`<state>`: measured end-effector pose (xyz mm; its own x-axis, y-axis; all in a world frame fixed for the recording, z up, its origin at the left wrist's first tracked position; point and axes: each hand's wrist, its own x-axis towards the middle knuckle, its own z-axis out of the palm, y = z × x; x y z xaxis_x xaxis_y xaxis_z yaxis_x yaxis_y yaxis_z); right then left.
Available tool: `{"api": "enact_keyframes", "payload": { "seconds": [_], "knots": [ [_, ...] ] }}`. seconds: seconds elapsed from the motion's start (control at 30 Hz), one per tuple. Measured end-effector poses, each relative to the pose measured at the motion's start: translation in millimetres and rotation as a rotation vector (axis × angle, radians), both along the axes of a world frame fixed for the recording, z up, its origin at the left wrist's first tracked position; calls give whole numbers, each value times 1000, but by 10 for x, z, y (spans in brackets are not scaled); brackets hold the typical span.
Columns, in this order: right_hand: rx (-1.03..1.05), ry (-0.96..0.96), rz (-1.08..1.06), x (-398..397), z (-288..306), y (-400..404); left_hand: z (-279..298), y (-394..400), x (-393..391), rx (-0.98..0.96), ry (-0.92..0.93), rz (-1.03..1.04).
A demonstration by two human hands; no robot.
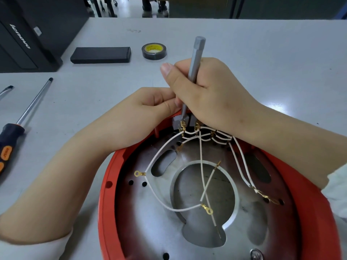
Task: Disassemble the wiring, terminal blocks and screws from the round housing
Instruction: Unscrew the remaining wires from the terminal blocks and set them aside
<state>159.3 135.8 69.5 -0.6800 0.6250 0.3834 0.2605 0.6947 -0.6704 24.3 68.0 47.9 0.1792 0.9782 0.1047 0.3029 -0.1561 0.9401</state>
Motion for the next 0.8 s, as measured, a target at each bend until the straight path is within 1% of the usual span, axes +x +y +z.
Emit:
{"api": "enact_keyframes", "payload": {
  "seconds": [0.37, 0.5, 0.8],
  "knots": [
    [-69, -15, 14, 0, 20, 19, -7, 7, -18, 0, 27, -6],
    [-88, -24, 18, 1, 31, 39, -14, 11, -18, -11, 9, -14],
    [-12, 44, 17, 41, -20, -5, -7, 3, -10, 17, 31, -8]
  ]
}}
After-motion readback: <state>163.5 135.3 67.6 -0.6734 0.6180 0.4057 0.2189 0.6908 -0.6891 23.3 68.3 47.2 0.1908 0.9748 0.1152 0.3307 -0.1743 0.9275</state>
